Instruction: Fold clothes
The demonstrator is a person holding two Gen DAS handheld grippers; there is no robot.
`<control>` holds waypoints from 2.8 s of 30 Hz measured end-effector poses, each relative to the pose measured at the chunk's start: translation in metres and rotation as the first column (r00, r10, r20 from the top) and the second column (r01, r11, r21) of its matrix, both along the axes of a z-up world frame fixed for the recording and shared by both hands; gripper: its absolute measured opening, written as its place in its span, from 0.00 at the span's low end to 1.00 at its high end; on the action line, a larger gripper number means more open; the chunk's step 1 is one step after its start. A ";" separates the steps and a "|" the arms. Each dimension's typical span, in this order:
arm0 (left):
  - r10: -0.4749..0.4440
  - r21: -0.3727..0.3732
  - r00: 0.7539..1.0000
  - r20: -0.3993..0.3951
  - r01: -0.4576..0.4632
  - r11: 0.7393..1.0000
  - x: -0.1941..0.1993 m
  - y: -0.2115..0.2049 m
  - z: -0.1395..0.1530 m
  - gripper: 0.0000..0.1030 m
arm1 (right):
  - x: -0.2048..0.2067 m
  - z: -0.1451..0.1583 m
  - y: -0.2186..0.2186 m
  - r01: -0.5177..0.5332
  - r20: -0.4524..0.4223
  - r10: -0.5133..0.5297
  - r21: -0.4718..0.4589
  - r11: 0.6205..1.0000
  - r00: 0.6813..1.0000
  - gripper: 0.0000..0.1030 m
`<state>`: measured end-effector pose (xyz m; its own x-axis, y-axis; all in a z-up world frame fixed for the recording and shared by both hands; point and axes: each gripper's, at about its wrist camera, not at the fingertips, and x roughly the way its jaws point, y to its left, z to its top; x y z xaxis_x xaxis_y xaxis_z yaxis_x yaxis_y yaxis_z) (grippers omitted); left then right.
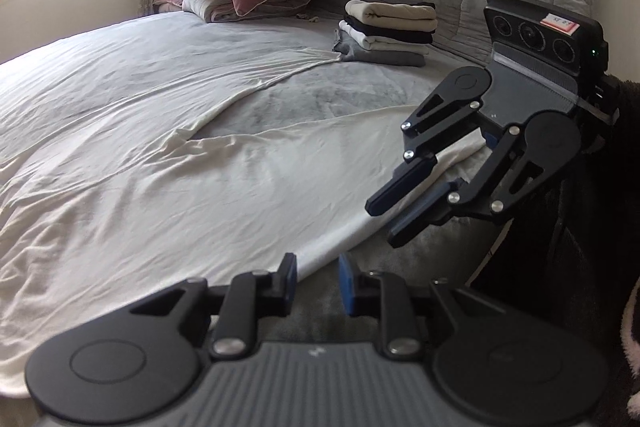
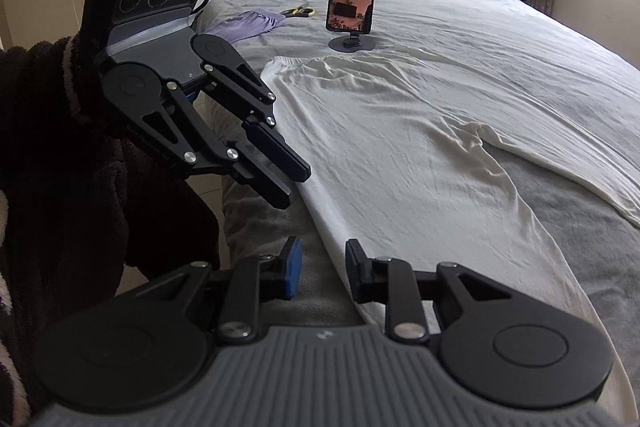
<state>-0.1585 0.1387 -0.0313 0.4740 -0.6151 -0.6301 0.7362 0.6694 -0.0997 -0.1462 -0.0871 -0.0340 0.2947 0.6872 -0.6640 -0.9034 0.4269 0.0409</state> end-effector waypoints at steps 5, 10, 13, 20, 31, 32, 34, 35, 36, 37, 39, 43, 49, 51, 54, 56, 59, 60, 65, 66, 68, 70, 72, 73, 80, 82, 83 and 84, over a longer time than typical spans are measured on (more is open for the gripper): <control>-0.012 0.007 1.000 -0.006 0.012 1.000 0.002 0.000 -0.002 0.22 | 0.004 -0.006 0.007 -0.004 0.019 0.005 -0.041 0.999 1.000 0.12; -0.004 0.006 1.000 0.006 0.004 1.000 0.004 -0.001 -0.001 0.23 | 0.014 -0.012 0.007 0.042 0.014 -0.041 -0.054 0.998 0.999 0.02; 0.000 0.013 1.000 0.014 0.000 1.000 0.003 -0.001 -0.002 0.29 | 0.025 -0.012 0.002 0.085 -0.039 -0.086 -0.021 0.996 0.996 0.00; 0.023 0.062 0.997 0.072 -0.028 0.998 0.003 -0.010 -0.007 0.27 | 0.039 -0.008 -0.009 0.148 -0.189 -0.134 0.065 0.987 0.973 0.00; 0.059 0.020 0.995 0.083 -0.061 0.998 0.007 -0.003 -0.004 0.01 | 0.023 0.002 -0.006 0.116 -0.134 -0.104 0.087 0.989 0.986 0.16; 0.056 0.016 0.995 0.085 -0.058 0.998 0.006 -0.003 -0.003 0.01 | 0.022 0.001 -0.004 0.109 -0.121 -0.099 0.079 0.991 0.988 0.16; 0.045 0.007 0.995 0.085 -0.045 0.999 0.005 -0.002 -0.001 0.01 | 0.021 -0.002 -0.001 0.109 -0.092 -0.103 0.056 0.992 0.990 0.16; 0.037 0.004 0.996 0.084 -0.038 0.999 0.004 -0.002 0.000 0.01 | 0.021 -0.003 0.001 0.112 -0.077 -0.108 0.043 0.993 0.991 0.16; 0.030 0.005 0.996 0.083 -0.031 1.000 0.002 -0.002 0.000 0.01 | 0.021 -0.005 0.003 0.115 -0.062 -0.113 0.031 0.993 0.992 0.16; 0.024 0.008 0.996 0.083 -0.025 1.000 0.001 -0.002 0.000 0.01 | 0.021 -0.007 0.005 0.116 -0.049 -0.115 0.020 0.993 0.992 0.16; 0.022 0.012 0.996 0.088 -0.023 1.000 -0.002 -0.001 0.000 0.00 | 0.019 -0.009 0.006 0.110 -0.035 -0.109 0.011 0.994 0.993 0.16; 0.029 -0.001 0.996 0.089 -0.029 1.000 -0.003 0.002 0.002 0.00 | 0.010 -0.002 0.008 0.075 -0.010 -0.074 0.026 0.997 0.997 0.19; 0.028 -0.029 0.996 0.081 -0.026 0.999 -0.001 0.005 0.006 0.00 | 0.005 -0.007 0.019 0.051 0.032 -0.050 -0.009 0.999 0.998 0.32; 0.013 -0.013 0.997 0.070 -0.012 1.000 -0.002 0.005 0.003 0.00 | 0.009 -0.008 0.020 0.050 -0.002 -0.050 -0.004 0.999 0.999 0.14; -0.011 0.014 0.999 0.048 0.010 1.000 -0.003 0.004 -0.002 0.00 | 0.014 -0.008 0.019 0.059 -0.037 -0.059 -0.004 0.998 0.998 0.01; -0.025 0.029 0.999 0.030 0.024 0.999 -0.004 0.003 -0.004 0.00 | 0.013 -0.008 0.020 0.046 -0.054 -0.046 -0.004 0.999 0.997 0.01; -0.037 0.048 0.999 -0.004 0.037 0.998 -0.002 0.004 -0.007 0.00 | 0.010 -0.012 0.025 0.023 -0.058 -0.025 -0.031 0.999 0.998 0.04; -0.038 0.048 0.999 -0.019 0.039 0.998 -0.001 0.004 -0.008 0.01 | 0.008 -0.014 0.026 0.019 -0.050 -0.021 -0.039 0.999 0.999 0.06; -0.067 0.001 0.996 -0.062 0.068 0.998 0.001 0.007 -0.004 0.04 | 0.000 -0.006 0.019 0.018 -0.037 -0.019 -0.029 0.999 0.999 0.29; -0.077 -0.007 0.995 -0.059 0.077 0.997 0.000 0.005 -0.002 0.08 | -0.002 -0.003 0.014 0.022 -0.032 -0.023 -0.017 1.000 0.999 0.33; -0.095 -0.009 0.994 -0.051 0.095 0.995 -0.001 -0.002 0.000 0.13 | -0.007 0.002 0.002 0.035 -0.015 -0.035 -0.004 0.999 0.999 0.36; -0.117 0.005 0.992 -0.041 0.117 0.993 -0.002 -0.014 -0.001 0.20 | -0.010 0.005 -0.010 0.057 -0.006 -0.057 0.000 0.998 0.998 0.36; -0.149 0.021 0.988 -0.034 0.150 0.989 -0.001 -0.030 -0.003 0.26 | -0.012 0.007 -0.024 0.083 -0.003 -0.083 0.001 0.997 0.997 0.36; -0.165 0.030 0.986 -0.030 0.166 0.986 0.000 -0.038 -0.004 0.26 | -0.014 0.007 -0.031 0.096 -0.001 -0.096 -0.001 0.995 0.995 0.36; -0.236 0.040 0.972 -0.005 0.236 0.971 0.005 -0.084 -0.008 0.26 | -0.027 0.000 -0.078 0.188 0.033 -0.186 -0.045 0.981 0.982 0.36; -0.252 0.048 0.968 0.006 0.251 0.967 0.006 -0.095 -0.010 0.26 | -0.029 -0.002 -0.092 0.225 0.049 -0.222 -0.054 0.973 0.974 0.36; -0.260 0.054 0.965 0.016 0.259 0.964 0.006 -0.101 -0.010 0.26 | -0.029 -0.003 -0.099 0.245 0.055 -0.242 -0.055 0.968 0.969 0.36; -0.267 0.061 0.964 0.023 0.265 0.962 0.006 -0.107 -0.011 0.26 | -0.029 -0.003 -0.105 0.263 0.058 -0.259 -0.056 0.963 0.964 0.36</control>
<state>-0.1526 0.0319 -0.0419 0.3177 -0.6848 -0.6558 0.8904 0.4532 -0.0418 -0.1754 -0.1918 -0.0374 0.4917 0.5394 -0.6836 -0.7604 0.6484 -0.0354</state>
